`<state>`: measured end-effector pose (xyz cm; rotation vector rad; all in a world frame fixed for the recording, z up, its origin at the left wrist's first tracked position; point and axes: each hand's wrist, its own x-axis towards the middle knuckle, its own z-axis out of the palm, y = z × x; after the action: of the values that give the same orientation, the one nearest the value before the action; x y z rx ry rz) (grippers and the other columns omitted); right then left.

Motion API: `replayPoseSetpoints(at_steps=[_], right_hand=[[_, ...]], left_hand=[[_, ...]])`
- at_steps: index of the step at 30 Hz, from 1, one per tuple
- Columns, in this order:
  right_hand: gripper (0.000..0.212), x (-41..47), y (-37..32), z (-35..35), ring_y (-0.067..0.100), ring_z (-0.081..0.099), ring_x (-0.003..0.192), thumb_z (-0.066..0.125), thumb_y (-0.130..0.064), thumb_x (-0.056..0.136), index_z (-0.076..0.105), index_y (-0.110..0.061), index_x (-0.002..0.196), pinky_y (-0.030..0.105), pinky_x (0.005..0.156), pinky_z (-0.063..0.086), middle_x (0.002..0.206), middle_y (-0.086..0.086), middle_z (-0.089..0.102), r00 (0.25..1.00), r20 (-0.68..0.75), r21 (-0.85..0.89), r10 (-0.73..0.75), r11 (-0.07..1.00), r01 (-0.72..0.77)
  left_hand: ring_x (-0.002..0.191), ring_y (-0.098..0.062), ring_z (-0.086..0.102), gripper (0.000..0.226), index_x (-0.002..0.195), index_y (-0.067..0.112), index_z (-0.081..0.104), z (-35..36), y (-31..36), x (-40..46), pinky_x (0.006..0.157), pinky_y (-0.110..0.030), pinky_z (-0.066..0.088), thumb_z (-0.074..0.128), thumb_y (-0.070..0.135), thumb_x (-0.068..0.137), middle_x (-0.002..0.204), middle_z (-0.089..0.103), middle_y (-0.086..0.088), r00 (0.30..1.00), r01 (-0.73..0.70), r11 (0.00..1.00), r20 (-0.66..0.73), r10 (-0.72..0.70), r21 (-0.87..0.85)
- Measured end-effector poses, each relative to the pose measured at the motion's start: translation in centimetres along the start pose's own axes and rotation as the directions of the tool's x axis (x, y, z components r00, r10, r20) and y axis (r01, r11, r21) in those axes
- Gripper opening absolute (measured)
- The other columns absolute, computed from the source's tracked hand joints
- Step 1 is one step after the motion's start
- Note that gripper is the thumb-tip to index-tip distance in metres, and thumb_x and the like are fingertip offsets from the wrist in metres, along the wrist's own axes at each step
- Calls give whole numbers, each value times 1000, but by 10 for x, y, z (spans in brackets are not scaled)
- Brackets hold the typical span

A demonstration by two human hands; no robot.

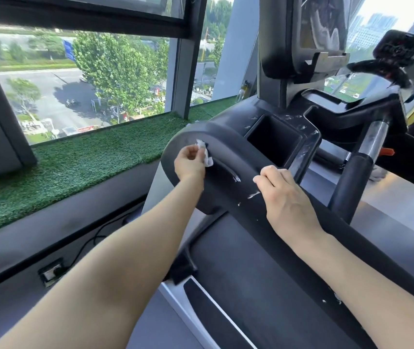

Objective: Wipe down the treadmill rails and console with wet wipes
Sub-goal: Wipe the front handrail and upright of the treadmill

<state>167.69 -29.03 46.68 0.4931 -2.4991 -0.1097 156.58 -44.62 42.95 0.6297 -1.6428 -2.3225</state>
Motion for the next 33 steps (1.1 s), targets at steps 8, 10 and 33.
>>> replayPoseSetpoints(at_steps=[8,10,33], right_hand=[[37,-3,1,2,28,54,80,25,-2,76,61,-4,82,34,63,53,90,9,57,1000,-12,-11,-20,1000,20],[29,-4,2,3,29,53,81,35,5,76,62,-2,84,35,64,53,91,10,57,1000,-21,0,-18,1000,18],[38,-1,1,2,28,53,80,24,0,75,61,-4,83,31,64,51,92,8,57,1000,-19,16,-23,1000,24]], left_hand=[[57,-13,56,23,69,17,54,12,-51,-82,68,-28,49,61,21,91,60,56,2,981,-26,997,191,41,-77],[63,-10,55,22,70,20,55,12,-41,-59,69,-24,46,64,22,90,67,59,4,995,-9,998,97,15,-68],[49,2,50,23,72,16,50,1,-57,-59,62,-14,42,58,13,94,50,55,13,999,44,989,36,-39,-141]])
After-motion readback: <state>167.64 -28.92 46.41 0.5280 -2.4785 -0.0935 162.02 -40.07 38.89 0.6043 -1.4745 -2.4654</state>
